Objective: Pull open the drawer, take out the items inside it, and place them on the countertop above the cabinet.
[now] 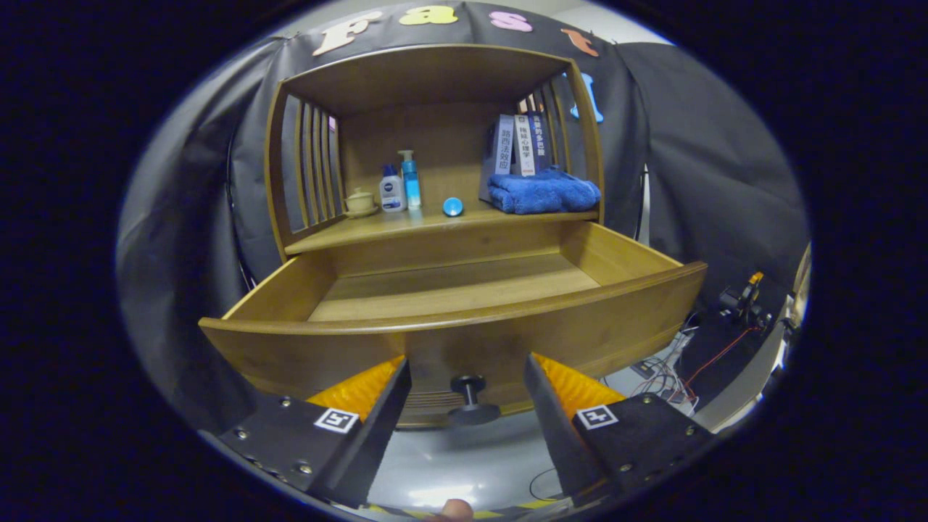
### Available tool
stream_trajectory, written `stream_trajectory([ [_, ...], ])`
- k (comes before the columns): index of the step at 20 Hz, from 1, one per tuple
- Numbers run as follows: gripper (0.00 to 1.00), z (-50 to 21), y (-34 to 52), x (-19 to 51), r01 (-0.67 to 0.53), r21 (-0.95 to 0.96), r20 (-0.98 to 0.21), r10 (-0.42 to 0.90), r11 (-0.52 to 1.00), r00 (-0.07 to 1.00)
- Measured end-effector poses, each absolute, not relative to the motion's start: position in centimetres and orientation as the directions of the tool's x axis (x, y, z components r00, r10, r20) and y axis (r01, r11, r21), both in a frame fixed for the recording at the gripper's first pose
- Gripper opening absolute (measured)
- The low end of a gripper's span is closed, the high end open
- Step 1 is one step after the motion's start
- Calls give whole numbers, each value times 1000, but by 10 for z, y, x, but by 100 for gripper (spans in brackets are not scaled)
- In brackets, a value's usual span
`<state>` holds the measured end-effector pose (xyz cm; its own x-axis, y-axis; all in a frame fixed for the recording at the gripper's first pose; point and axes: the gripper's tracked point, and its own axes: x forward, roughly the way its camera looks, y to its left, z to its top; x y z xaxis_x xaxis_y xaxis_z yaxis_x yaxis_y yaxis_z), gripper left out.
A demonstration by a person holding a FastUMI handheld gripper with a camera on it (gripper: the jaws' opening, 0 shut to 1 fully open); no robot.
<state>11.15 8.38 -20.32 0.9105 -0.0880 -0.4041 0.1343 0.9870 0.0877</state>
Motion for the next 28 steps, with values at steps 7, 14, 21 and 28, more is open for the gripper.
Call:
stream_trajectory([
  [7, 93, -203, 80, 114, 95, 93, -393, -51, 991, 918],
  [14, 93, -197, 71, 130, 127, 47, -412, -97, 991, 906],
  [21, 94, -185, 76, 175, 54, 27, -414, -38, 998, 909],
  [28, 93, -187, 62, 221, 33, 14, -416, -24, 999, 909],
])
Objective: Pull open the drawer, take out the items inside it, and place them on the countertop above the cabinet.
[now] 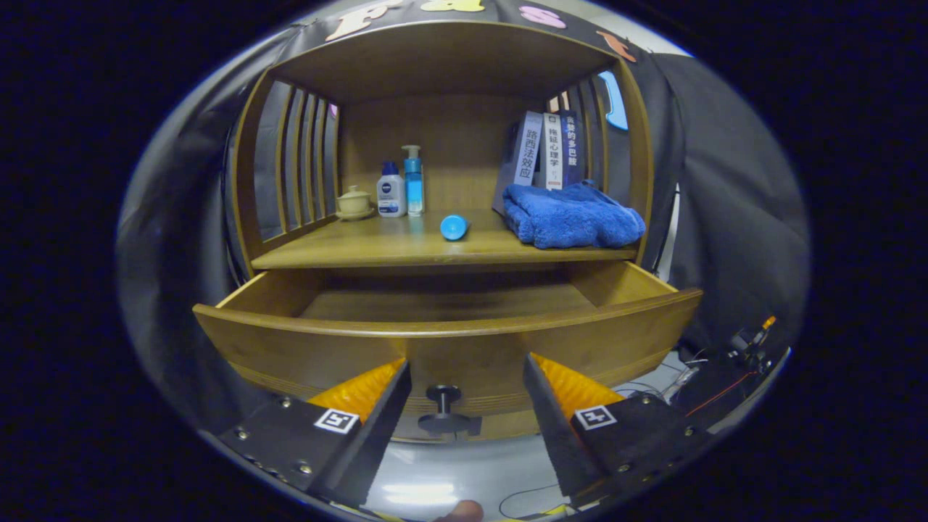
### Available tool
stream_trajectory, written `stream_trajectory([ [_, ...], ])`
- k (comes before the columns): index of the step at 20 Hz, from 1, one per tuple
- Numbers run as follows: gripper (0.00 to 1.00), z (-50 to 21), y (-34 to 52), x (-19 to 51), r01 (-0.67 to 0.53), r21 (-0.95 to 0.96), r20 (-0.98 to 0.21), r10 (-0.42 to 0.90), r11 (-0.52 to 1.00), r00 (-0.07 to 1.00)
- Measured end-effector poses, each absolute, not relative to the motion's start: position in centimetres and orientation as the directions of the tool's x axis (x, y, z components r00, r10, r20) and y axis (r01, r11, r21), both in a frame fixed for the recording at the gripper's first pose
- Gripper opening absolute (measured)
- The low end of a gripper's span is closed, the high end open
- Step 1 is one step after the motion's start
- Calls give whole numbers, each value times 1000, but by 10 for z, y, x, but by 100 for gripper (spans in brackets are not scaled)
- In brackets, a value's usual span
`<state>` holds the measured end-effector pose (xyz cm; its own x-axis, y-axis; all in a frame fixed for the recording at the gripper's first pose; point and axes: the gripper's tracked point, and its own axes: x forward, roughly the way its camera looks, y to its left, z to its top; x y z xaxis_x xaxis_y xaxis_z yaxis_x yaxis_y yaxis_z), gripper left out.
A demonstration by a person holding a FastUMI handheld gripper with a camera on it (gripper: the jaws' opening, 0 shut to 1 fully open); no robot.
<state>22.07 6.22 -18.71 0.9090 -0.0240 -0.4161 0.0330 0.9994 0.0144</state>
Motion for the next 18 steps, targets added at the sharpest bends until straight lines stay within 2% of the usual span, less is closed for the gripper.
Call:
stream_trajectory([
  [18, 93, -196, 70, 313, 21, 63, -404, 7, 998, 915],
])
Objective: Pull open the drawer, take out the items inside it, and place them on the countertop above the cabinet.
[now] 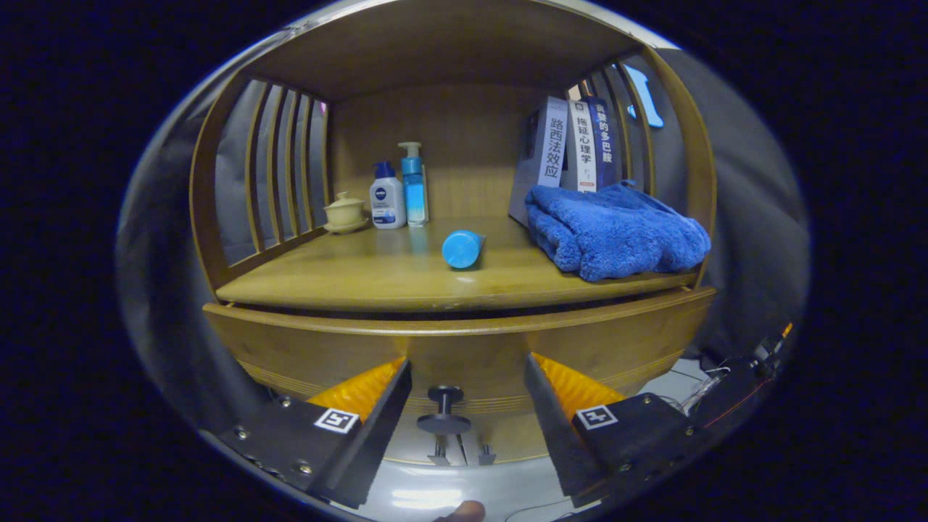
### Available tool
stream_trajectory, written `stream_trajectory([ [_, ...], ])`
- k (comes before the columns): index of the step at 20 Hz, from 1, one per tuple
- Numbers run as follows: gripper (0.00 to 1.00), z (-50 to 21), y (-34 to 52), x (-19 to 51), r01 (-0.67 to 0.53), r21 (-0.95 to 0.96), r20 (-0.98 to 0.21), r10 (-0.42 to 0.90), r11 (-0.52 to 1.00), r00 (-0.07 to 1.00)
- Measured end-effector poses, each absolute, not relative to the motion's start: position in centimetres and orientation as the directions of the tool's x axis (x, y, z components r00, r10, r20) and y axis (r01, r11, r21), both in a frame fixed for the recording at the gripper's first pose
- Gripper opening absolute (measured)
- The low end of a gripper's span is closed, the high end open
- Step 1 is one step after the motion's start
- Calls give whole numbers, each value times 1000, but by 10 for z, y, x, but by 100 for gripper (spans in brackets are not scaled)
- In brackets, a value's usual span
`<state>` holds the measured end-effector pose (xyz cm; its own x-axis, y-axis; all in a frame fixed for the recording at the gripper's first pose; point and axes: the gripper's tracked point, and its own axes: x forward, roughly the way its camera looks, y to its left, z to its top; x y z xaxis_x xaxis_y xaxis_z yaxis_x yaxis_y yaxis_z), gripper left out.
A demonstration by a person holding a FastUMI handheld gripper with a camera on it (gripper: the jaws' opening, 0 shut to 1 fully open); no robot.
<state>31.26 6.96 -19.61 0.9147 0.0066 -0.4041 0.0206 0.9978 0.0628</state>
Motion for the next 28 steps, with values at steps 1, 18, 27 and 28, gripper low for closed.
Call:
stream_trajectory([
  [1, 93, -196, 70, 317, 23, 70, -402, 7, 997, 916],
  [18, 94, -200, 66, 266, -42, -15, -560, 26, 999, 828],
  [27, 93, -192, -12, 169, -65, -257, -682, -133, 964, 719],
  [28, 93, -193, -21, 159, -84, -294, -695, -153, 952, 702],
])
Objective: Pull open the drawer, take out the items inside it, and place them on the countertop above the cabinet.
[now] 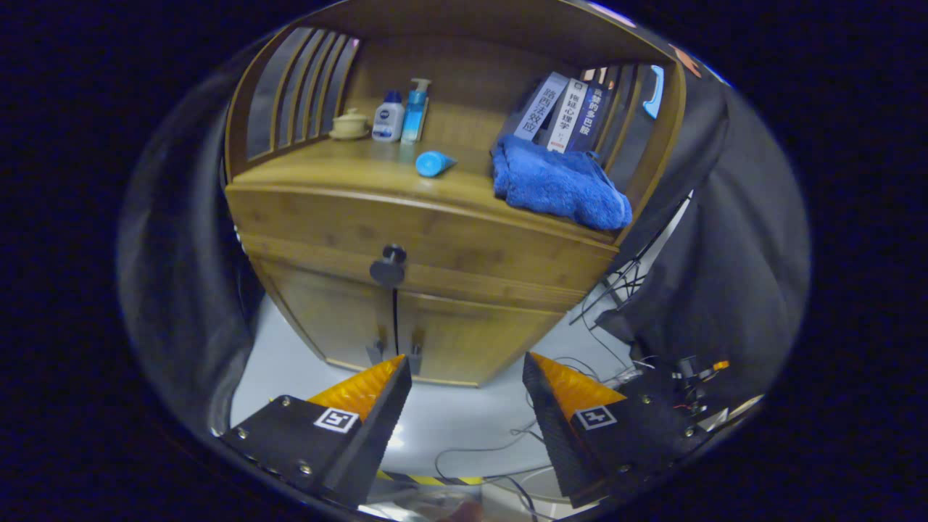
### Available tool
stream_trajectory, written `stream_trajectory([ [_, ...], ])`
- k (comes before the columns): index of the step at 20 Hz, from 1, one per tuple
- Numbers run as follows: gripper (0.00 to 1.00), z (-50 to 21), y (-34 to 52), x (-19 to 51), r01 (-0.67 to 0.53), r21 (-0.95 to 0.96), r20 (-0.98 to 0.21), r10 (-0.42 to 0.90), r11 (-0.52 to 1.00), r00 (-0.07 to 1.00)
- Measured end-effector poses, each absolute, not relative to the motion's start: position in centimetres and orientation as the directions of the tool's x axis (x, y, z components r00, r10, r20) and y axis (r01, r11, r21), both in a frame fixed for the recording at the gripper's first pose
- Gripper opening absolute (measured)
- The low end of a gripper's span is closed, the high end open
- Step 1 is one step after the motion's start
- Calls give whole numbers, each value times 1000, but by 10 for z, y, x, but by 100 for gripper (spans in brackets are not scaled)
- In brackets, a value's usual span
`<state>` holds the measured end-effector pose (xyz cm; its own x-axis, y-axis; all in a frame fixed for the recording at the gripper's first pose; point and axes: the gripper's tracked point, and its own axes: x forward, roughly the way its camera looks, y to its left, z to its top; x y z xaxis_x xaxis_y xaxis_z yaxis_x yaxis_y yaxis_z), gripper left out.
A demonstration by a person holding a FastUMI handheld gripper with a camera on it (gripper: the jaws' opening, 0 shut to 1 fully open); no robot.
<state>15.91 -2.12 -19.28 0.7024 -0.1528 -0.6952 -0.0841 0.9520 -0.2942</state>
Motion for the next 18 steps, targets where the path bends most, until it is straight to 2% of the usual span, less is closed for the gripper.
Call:
stream_trajectory([
  [2, 93, -191, -33, 146, -125, -344, -704, -167, 931, 690],
  [6, 93, -178, -49, 143, -115, -321, -671, -140, 940, 728],
  [13, 93, -134, -62, 160, -133, -291, -475, -22, 947, 880],
  [18, 93, -136, -102, 164, -70, -237, -400, -32, 969, 916],
])
